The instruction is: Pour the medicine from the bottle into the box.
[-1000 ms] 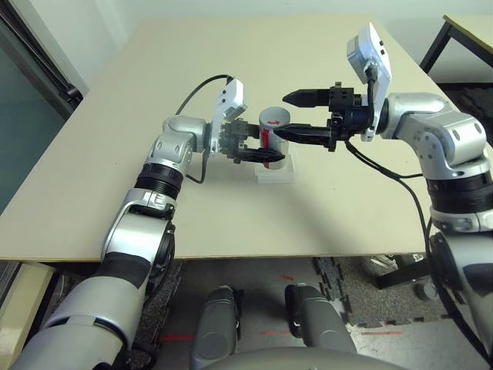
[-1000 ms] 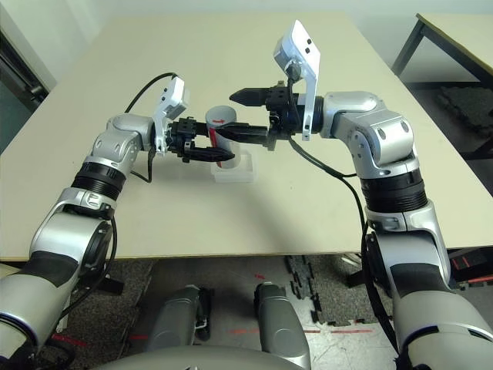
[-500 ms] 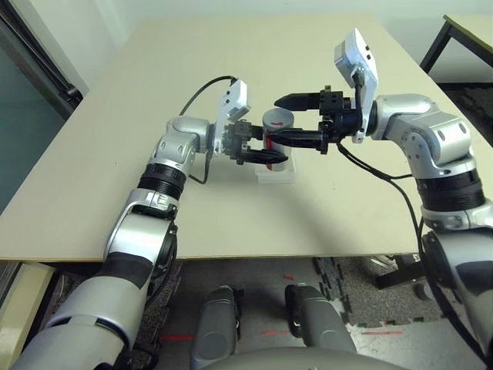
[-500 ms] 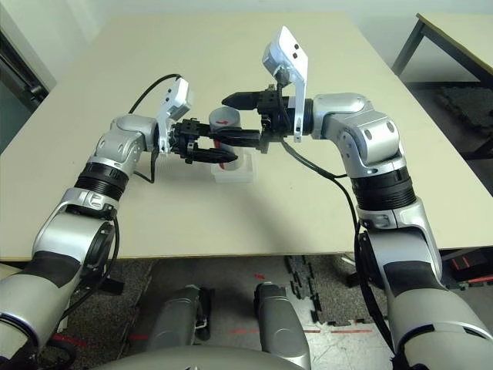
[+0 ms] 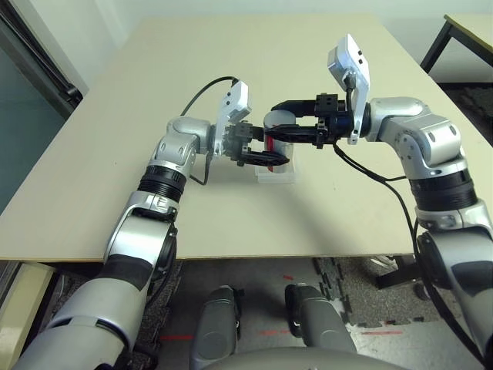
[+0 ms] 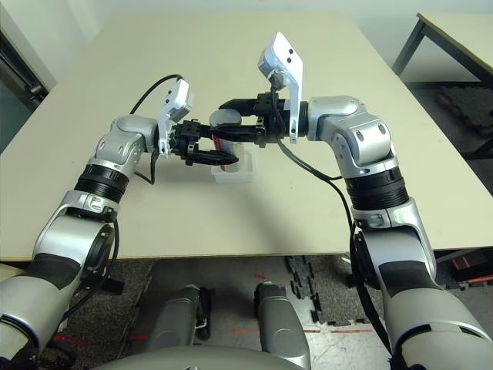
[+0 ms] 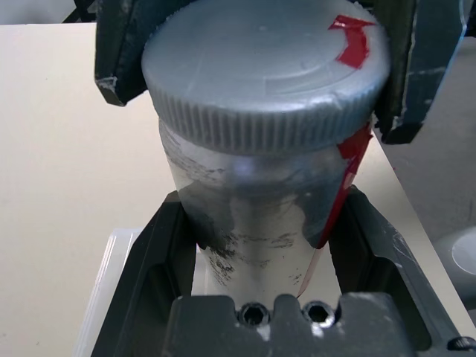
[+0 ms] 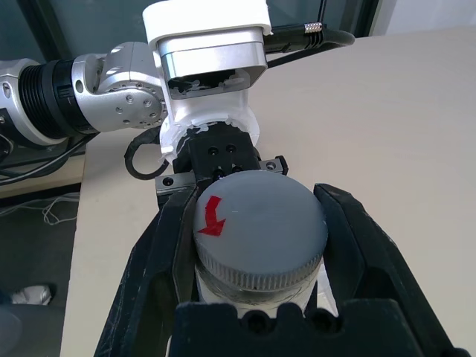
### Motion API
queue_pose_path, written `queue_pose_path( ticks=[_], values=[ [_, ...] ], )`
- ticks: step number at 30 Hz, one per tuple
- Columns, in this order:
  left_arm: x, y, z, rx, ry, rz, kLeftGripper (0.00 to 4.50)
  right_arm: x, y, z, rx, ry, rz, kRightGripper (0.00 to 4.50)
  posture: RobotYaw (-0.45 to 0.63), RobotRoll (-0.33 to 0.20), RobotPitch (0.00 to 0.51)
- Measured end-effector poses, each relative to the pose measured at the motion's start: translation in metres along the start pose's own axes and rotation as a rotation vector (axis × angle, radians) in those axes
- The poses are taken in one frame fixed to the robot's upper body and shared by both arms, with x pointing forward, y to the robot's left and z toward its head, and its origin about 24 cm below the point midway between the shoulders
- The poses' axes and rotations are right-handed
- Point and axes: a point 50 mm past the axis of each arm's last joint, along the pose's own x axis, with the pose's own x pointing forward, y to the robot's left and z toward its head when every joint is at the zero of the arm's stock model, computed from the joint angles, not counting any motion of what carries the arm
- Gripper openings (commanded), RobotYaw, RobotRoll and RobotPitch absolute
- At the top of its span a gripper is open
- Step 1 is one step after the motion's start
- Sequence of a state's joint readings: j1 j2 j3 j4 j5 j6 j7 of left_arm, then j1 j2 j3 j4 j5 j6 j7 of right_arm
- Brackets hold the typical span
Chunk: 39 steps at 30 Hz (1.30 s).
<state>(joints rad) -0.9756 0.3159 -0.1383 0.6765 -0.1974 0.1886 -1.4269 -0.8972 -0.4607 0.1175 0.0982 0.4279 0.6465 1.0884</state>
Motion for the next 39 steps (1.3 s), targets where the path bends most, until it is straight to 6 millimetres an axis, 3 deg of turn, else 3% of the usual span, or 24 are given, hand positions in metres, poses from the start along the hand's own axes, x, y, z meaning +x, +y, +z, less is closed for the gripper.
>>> queue_pose_path(
  ticks=[8, 19, 34, 35, 38, 39],
  values=[
    [0.000, -0.002, 0.001, 0.002, -0.006, -0.017, 2.75, 0.001, 0.000, -0.001, 0.016, -0.021, 0.035, 2.59, -0.04, 0.000, 0.125],
    [0.001, -0.010, 0.012, 0.039, -0.023, -0.075, 2.75, 0.007, -0.005, 0.004, -0.028, -0.086, 0.243, 2.59, 0.00, 0.000, 0.137],
    [0.002, -0.018, 0.005, 0.027, 0.015, -0.062, 2.75, 0.018, -0.014, -0.004, -0.057, -0.043, 0.392, 2.59, 0.00, 0.000, 0.130],
    [0.003, -0.018, 0.006, 0.027, 0.015, -0.063, 2.75, 0.018, -0.014, -0.003, -0.062, -0.040, 0.390, 3.34, 0.00, 0.000, 0.129],
    [0.015, -0.022, 0.005, 0.018, 0.010, -0.123, 2.75, 0.021, -0.010, 0.000, -0.112, -0.006, 0.417, 4.39, -0.02, 0.000, 0.130],
    [0.020, -0.024, 0.004, 0.017, 0.010, -0.143, 2.75, 0.022, -0.008, 0.001, -0.122, 0.002, 0.425, 4.50, -0.02, 0.000, 0.131]
  ],
)
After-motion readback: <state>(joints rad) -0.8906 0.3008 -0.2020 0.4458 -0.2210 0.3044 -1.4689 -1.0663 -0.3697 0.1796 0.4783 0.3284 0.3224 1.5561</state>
